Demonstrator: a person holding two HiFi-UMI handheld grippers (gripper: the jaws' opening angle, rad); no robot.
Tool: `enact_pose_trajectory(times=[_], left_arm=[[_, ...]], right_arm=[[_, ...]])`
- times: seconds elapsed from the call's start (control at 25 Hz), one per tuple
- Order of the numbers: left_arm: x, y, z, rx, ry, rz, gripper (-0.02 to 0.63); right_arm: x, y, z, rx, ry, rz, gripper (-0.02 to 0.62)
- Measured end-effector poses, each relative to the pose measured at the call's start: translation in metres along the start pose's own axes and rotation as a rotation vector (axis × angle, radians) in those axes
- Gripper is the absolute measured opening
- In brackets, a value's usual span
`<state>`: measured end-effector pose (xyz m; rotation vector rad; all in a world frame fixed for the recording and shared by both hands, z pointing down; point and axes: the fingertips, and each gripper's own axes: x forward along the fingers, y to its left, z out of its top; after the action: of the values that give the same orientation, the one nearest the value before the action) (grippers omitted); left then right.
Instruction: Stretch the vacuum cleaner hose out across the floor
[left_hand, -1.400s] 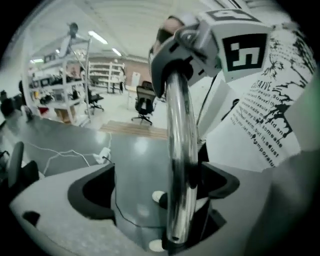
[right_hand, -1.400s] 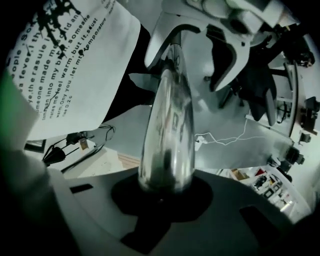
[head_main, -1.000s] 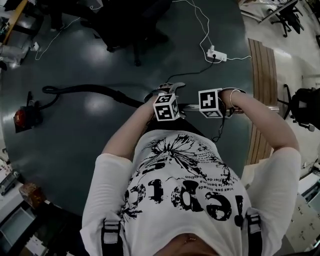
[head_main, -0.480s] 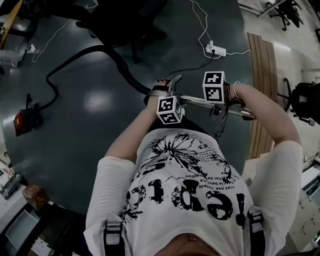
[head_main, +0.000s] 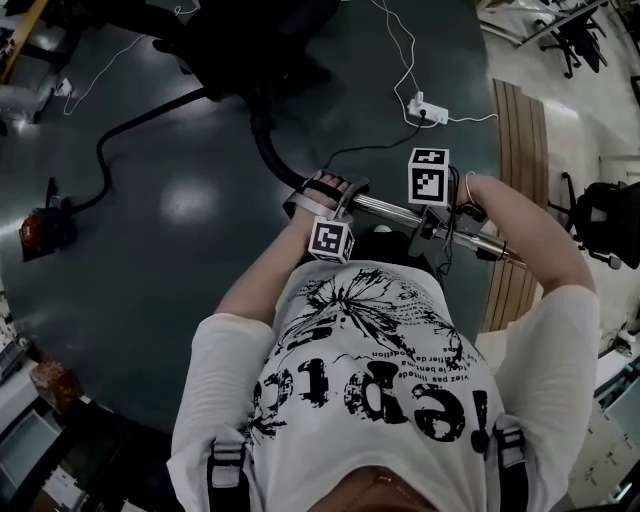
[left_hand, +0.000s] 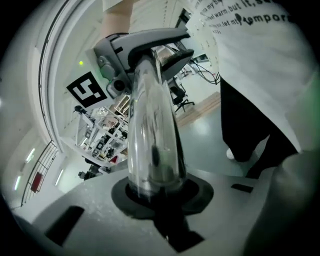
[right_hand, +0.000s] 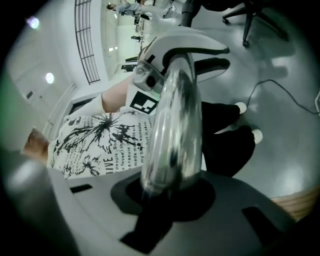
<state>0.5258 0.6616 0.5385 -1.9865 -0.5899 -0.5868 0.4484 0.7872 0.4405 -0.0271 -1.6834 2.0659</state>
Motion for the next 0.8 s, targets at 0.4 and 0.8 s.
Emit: enact_pose_trajectory(times=[0.4, 0.8], left_arm=[[0.045, 0.009, 0.053, -0.117, 0.213, -0.061, 0.037], [0.086, -0.058, 0.125, -0.427, 0.414, -0.546, 0.037]], right_arm=[[-0.032, -0.025, -0.085, -0.123, 0.071, 0.022, 0.075], [-0.114, -0.157, -0.149, -0.748, 0.327, -1.215, 0.104]])
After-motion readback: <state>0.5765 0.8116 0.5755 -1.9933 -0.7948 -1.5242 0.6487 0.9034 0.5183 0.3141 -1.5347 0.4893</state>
